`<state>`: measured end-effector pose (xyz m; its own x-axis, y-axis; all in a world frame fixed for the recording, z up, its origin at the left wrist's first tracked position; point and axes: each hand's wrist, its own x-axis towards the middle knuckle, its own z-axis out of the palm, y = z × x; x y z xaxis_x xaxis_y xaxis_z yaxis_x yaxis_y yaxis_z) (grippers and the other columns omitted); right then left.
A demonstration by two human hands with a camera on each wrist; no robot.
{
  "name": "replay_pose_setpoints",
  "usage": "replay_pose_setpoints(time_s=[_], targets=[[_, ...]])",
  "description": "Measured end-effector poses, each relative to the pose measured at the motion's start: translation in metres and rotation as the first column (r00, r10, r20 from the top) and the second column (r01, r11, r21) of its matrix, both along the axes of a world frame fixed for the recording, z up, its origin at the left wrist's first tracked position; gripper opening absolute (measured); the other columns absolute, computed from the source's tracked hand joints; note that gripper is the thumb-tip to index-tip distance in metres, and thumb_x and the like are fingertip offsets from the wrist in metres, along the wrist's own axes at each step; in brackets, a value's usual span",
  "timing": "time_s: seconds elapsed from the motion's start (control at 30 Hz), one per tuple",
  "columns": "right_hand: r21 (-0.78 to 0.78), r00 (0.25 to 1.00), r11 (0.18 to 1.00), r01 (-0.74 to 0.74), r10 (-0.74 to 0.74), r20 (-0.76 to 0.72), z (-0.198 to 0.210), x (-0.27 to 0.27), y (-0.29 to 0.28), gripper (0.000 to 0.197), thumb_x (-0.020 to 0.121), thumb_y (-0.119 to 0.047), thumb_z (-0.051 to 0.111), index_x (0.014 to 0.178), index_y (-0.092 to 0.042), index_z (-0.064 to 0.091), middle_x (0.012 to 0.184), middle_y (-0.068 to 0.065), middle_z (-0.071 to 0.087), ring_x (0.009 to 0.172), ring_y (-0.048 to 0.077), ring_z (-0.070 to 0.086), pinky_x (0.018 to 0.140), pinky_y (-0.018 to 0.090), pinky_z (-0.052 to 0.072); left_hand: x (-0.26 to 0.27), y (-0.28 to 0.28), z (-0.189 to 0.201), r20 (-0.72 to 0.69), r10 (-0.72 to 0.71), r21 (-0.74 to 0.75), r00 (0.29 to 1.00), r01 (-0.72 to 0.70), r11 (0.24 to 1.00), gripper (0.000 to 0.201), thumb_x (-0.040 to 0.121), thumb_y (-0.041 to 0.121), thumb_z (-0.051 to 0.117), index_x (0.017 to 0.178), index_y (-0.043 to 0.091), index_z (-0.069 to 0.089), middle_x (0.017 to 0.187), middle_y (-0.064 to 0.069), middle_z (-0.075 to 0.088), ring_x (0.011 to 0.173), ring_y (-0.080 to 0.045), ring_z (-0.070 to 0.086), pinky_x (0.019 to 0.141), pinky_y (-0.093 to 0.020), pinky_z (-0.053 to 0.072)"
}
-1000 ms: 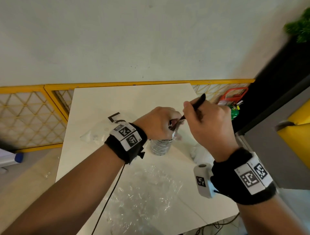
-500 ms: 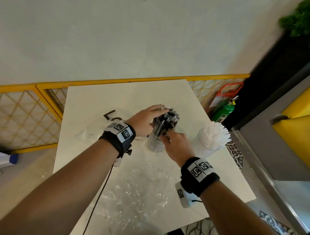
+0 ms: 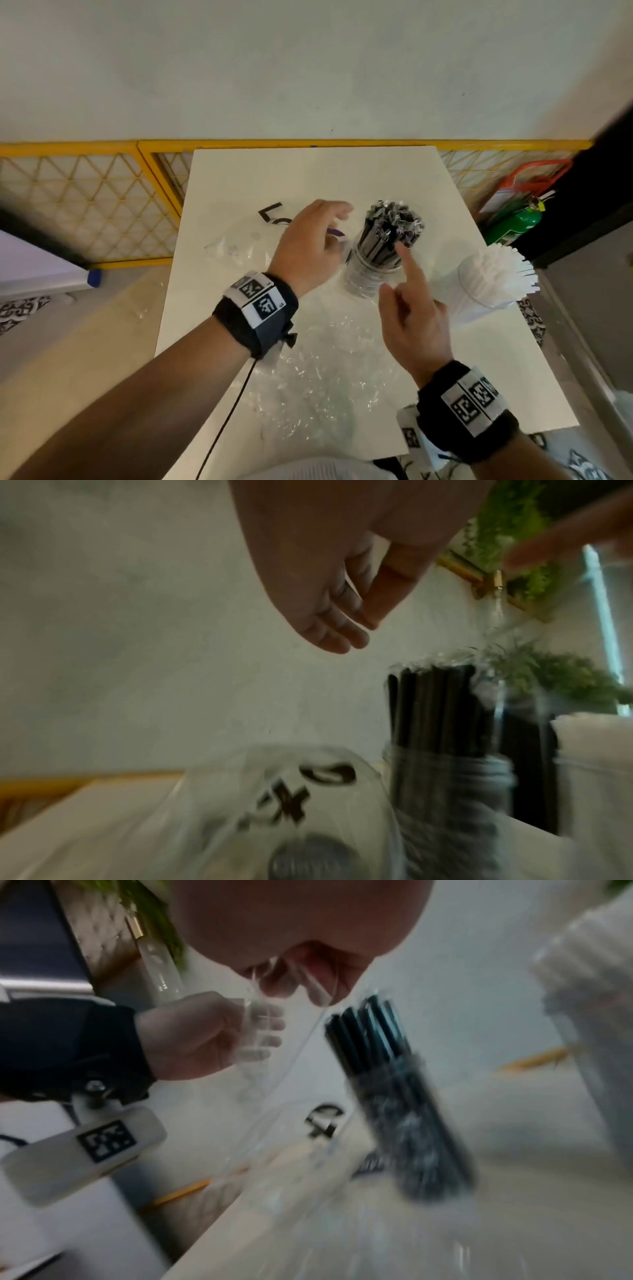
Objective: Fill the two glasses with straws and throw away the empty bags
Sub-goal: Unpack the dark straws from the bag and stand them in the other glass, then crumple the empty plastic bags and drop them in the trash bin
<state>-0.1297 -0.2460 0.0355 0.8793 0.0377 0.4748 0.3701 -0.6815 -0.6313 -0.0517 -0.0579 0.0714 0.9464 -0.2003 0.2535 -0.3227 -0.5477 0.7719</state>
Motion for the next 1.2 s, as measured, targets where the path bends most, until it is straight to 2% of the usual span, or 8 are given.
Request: replay_pose_setpoints(time_s=[0.13, 0.27, 0.47, 0.7, 0.83, 0.97, 1.07, 1.2], targets=[[-0.098, 0.929, 0.964, -0.247, 0.207, -0.305, -0.046, -0.033, 0.019, 0.022, 0.094, -0.019, 0.049, 0.114, -0.025, 0.054, 0.066, -0.010, 0.055, 0.053, 0.005, 0.046, 0.054, 0.021, 0.040, -0.048, 0.022, -0.038, -0.463, -0.083, 0.283, 0.882, 0.236, 0.930, 0.034, 0.096, 0.024, 0.050, 0.129, 0.026, 0.056, 0.121, 0.009, 0.063, 0.112, -0.013, 0.059, 0.093, -0.029, 0.047], [-0.206, 0.866, 0.914, -0.349, 0.230, -0.444, -0.106, -0.034, 0.033, 0.005, 0.092, -0.015, 0.056, 0.090, -0.018, 0.060, 0.075, -0.002, 0.062, 0.073, 0.018, 0.051, 0.063, 0.040, 0.051, -0.088, 0.039, -0.065, -0.493, -0.082, 0.572, 0.866, 0.394, 0.720, 0.056, 0.094, 0.037, 0.050, 0.148, 0.028, 0.034, 0.147, 0.001, 0.047, 0.132, -0.024, 0.042, 0.107, -0.040, 0.037], [-0.367, 0.891, 0.906, -0.210, 0.023, -0.453, -0.148, -0.033, 0.038, 0.019, 0.075, -0.022, 0.078, 0.085, -0.027, 0.062, 0.087, -0.010, 0.063, 0.085, 0.020, 0.055, 0.071, 0.030, 0.037, -0.136, 0.057, -0.125, -0.711, -0.155, 0.600, 0.686, 0.707, 0.375, 0.149, 0.056, 0.062, 0.085, 0.143, 0.042, -0.034, 0.147, 0.005, -0.050, 0.132, -0.041, -0.041, 0.106, -0.076, -0.009], [-0.268, 0.804, 0.963, -0.036, -0.131, -0.580, -0.151, -0.039, 0.046, 0.026, 0.073, -0.016, 0.077, 0.093, -0.017, 0.060, 0.096, -0.003, 0.051, 0.087, 0.023, 0.053, 0.074, 0.032, 0.043, -0.116, 0.042, -0.157, -0.534, -0.311, 0.708, 0.786, 0.617, 0.344, 0.135, 0.057, 0.064, 0.083, 0.150, 0.046, -0.014, 0.165, -0.003, -0.011, 0.146, -0.045, 0.007, 0.111, -0.065, 0.021], [-0.148, 0.650, 0.987, -0.063, -0.071, -0.756, -0.146, -0.035, 0.052, 0.015, 0.083, -0.020, 0.069, 0.096, -0.015, 0.063, 0.095, 0.000, 0.059, 0.082, 0.019, 0.056, 0.073, 0.022, 0.042, -0.101, 0.031, -0.163, -0.443, -0.307, 0.682, 0.843, 0.538, 0.495, 0.077, 0.077, 0.042, 0.073, 0.145, 0.030, 0.038, 0.129, -0.011, 0.048, 0.113, -0.033, 0.053, 0.089, -0.045, 0.048], [0.021, 0.641, 0.998, -0.067, 0.059, -0.765, -0.130, -0.044, 0.055, 0.016, 0.091, -0.024, 0.064, 0.106, -0.020, 0.068, 0.093, -0.005, 0.070, 0.086, 0.012, 0.064, 0.077, 0.016, 0.046, -0.092, 0.031, -0.167, -0.278, -0.152, 0.654, 0.948, 0.303, 0.693, 0.023, 0.080, 0.028, 0.062, 0.100, 0.024, 0.071, 0.098, 0.002, 0.061, 0.101, -0.013, 0.054, 0.078, -0.017, 0.034], [0.000, 0.715, 0.995, -0.098, 0.071, -0.696, -0.115, -0.047, 0.046, 0.038, 0.092, -0.051, 0.057, 0.117, -0.024, 0.066, 0.110, -0.010, 0.069, 0.105, 0.006, 0.062, 0.098, 0.024, 0.045, -0.091, 0.037, -0.170, -0.389, 0.125, 0.543, 0.913, 0.117, 0.831, 0.028, 0.078, 0.038, 0.063, 0.104, 0.027, 0.069, 0.104, 0.007, 0.056, 0.112, -0.014, 0.049, 0.093, -0.023, 0.039], [-0.281, 0.719, 0.913, -0.295, 0.018, -0.695, -0.115, -0.048, 0.048, 0.082, 0.074, -0.084, 0.045, 0.140, -0.036, 0.040, 0.132, -0.019, 0.049, 0.129, 0.003, 0.035, 0.122, 0.048, 0.009, -0.095, 0.024, -0.167, -0.530, 0.146, 0.125, 0.835, -0.093, 0.988, 0.056, 0.059, 0.043, 0.053, 0.091, 0.002, 0.072, 0.106, -0.013, 0.061, 0.099, -0.031, 0.061, 0.090, -0.037, 0.050]])
